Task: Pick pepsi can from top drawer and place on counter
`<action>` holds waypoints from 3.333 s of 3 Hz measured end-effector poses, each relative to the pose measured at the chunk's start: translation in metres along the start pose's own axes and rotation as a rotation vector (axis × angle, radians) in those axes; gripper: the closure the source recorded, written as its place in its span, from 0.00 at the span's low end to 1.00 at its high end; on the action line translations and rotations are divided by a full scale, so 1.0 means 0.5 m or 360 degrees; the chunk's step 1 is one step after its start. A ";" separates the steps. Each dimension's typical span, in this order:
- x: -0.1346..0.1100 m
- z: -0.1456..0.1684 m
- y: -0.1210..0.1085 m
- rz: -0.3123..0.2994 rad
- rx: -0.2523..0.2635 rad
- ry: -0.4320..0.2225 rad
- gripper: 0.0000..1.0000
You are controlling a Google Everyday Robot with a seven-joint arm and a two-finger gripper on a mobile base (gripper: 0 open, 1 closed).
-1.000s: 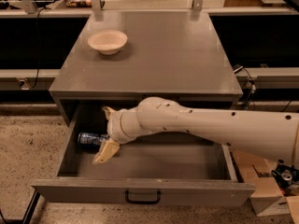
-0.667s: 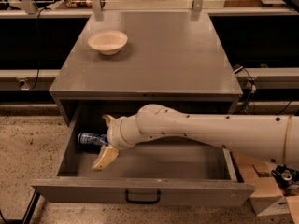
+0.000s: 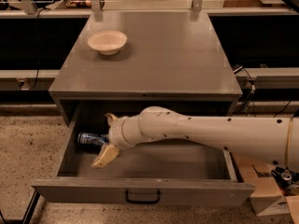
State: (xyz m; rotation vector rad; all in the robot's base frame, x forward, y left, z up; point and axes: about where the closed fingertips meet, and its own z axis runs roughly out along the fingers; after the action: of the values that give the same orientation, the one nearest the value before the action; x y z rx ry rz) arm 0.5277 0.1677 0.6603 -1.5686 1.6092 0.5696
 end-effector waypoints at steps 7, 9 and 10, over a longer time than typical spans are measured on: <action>0.044 0.056 -0.033 0.0246 -0.0025 0.0141 0.00; 0.076 0.055 -0.016 0.0299 -0.0038 0.0189 0.41; 0.080 0.055 -0.012 0.0302 -0.0041 0.0190 0.64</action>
Offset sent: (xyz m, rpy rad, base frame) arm 0.0340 -0.0123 0.0015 0.1260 0.1321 -0.1056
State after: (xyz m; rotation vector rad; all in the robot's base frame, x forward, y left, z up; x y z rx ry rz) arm 0.5437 0.1639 0.6140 -1.5025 1.8611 0.6092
